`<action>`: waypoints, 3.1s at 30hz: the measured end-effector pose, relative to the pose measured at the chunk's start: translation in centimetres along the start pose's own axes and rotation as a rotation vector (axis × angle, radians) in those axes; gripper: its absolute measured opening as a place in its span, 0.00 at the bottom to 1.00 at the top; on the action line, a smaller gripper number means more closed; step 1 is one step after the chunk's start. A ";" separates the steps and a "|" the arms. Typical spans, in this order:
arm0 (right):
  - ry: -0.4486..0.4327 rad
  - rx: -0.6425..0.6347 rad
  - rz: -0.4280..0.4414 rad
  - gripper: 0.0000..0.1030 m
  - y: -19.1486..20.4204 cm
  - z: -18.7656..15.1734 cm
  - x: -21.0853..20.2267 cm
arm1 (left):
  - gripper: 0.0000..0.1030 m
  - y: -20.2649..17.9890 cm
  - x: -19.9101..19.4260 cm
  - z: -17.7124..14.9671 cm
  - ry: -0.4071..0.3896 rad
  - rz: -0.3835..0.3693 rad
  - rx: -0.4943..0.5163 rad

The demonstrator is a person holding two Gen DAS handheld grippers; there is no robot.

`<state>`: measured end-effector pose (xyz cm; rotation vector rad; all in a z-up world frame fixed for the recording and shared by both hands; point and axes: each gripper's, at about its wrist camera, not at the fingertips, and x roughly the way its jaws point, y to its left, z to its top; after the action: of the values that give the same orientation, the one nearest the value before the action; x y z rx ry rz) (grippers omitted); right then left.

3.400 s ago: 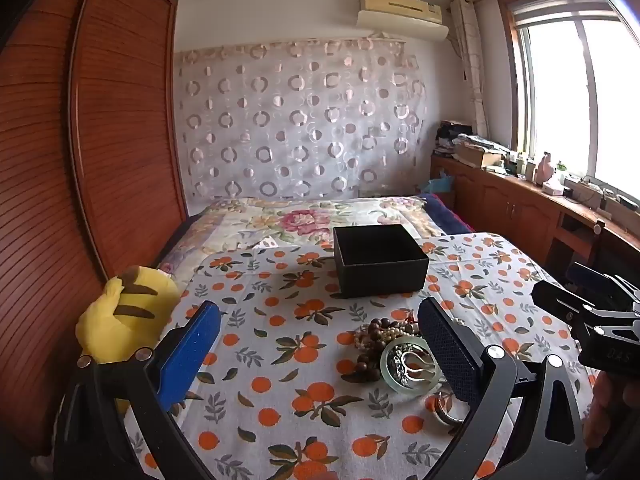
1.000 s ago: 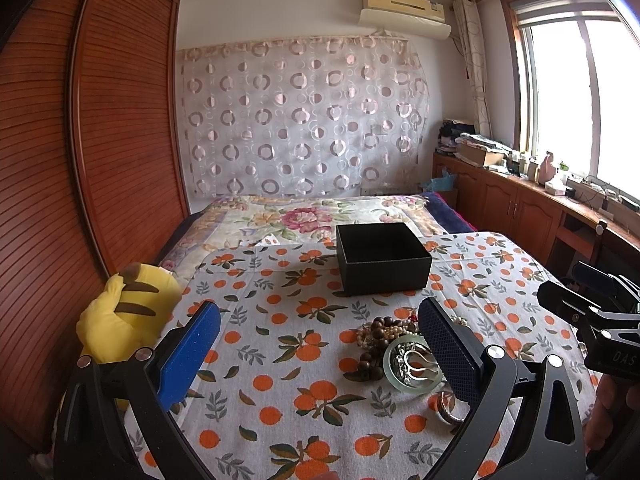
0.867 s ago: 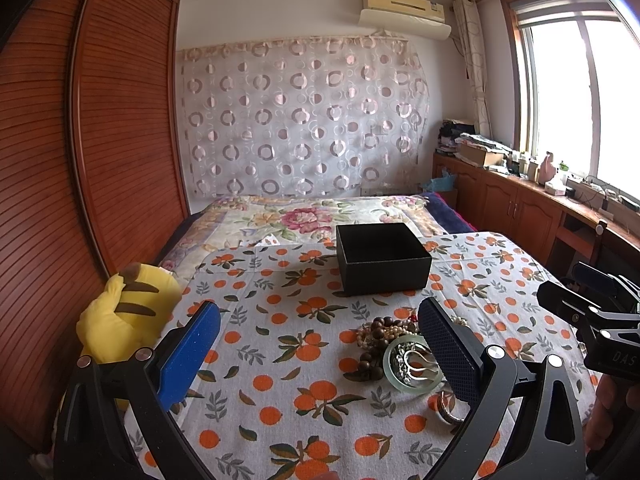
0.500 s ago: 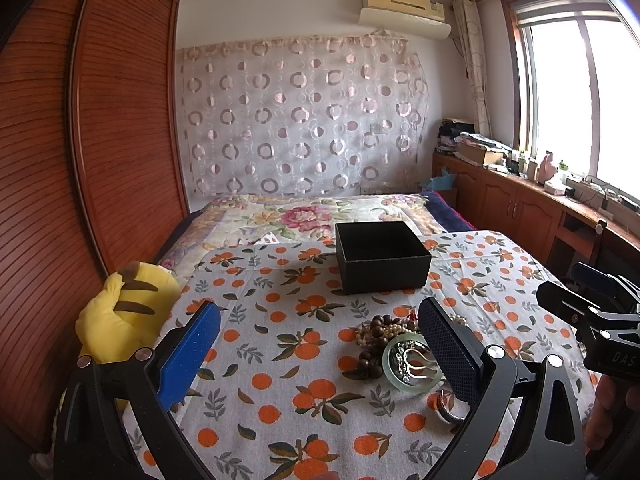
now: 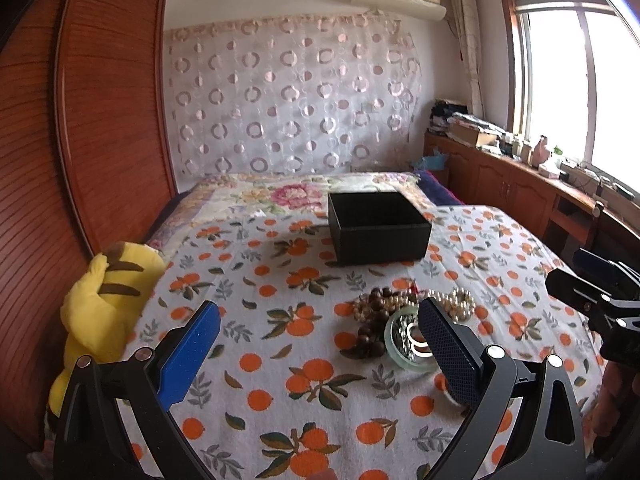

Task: Organize jewelry
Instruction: 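Grasp the jade bangle with the left tool while the right tool grasps the metal bangle, then carry both bangles over the black box and open both tools to drop them in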

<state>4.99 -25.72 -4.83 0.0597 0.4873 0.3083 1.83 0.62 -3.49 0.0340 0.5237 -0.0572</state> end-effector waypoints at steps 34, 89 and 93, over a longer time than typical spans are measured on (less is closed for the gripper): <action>0.388 -0.167 0.189 0.05 0.6 -5.5 5.7 | 0.39 -2.1 6.2 -2.8 0.248 -0.293 0.002; 0.216 -0.206 0.096 0.05 -2.6 -0.5 4.8 | 0.07 -2.9 7.5 3.7 0.114 -0.257 0.091; 0.186 -0.243 0.087 0.05 -2.7 1.9 6.2 | 0.07 -2.7 8.7 5.5 0.098 -0.243 0.093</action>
<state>11.82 -26.39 -6.29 -0.1856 0.6289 0.4586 11.91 -2.73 -3.11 0.0638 0.6211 -0.3181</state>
